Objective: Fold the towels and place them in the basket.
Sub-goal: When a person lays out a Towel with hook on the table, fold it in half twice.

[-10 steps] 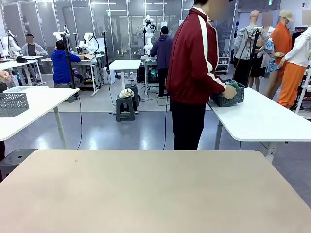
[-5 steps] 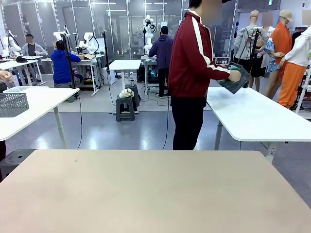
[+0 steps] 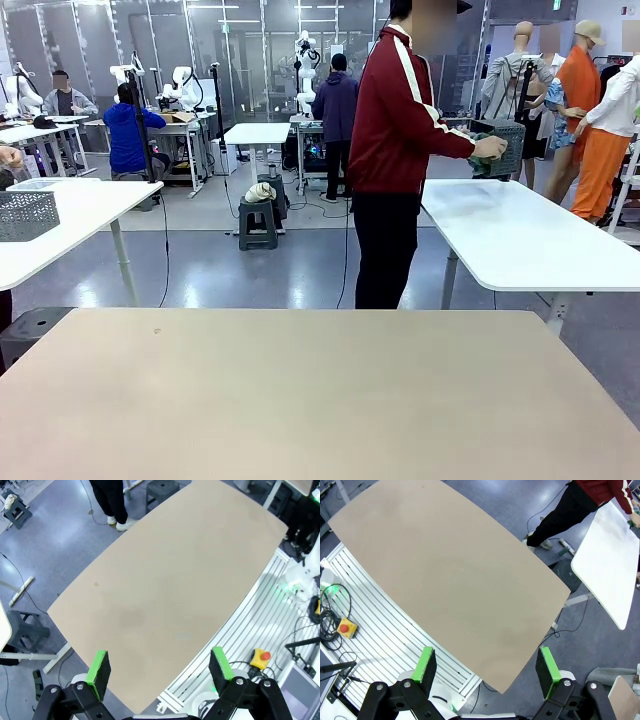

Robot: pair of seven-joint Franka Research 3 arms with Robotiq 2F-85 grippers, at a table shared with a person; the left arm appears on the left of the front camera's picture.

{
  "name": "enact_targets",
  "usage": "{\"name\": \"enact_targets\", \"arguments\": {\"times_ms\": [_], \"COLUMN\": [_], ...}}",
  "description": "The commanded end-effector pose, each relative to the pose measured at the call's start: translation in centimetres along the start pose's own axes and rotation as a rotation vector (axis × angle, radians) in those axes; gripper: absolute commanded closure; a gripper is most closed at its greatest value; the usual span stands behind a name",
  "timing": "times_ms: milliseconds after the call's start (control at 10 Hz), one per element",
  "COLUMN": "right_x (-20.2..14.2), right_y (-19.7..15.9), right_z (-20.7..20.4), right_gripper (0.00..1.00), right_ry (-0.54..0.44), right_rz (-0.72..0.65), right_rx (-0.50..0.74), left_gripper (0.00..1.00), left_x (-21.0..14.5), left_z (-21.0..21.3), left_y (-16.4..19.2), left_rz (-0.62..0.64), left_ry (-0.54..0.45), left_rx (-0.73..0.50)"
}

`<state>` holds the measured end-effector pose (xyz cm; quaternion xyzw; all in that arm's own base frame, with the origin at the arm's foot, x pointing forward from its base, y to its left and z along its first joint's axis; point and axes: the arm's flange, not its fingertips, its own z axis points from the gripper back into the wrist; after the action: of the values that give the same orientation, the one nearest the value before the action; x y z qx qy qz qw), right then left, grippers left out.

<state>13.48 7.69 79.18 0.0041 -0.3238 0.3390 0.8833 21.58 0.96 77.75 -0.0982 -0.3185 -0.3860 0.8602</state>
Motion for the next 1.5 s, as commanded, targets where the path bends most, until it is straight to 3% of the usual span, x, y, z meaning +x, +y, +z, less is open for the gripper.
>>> {"name": "enact_targets", "arguments": {"times_ms": [0,1400], "right_x": [-0.15,-0.15], "right_y": [0.07,0.07], "right_z": [0.12,0.12], "right_gripper": [0.0,0.0], "right_ry": [-0.005,-0.005], "right_rz": [0.001,0.001], "right_rx": [-0.003,-0.003], "left_gripper": [0.0,0.0], "left_x": [0.03,0.03], "left_z": [-0.01,-0.01], "left_y": [-0.03,-0.03], "left_rz": [-0.003,-0.003], "left_ry": [-0.002,-0.002], "left_rx": [-0.003,-0.003]}}
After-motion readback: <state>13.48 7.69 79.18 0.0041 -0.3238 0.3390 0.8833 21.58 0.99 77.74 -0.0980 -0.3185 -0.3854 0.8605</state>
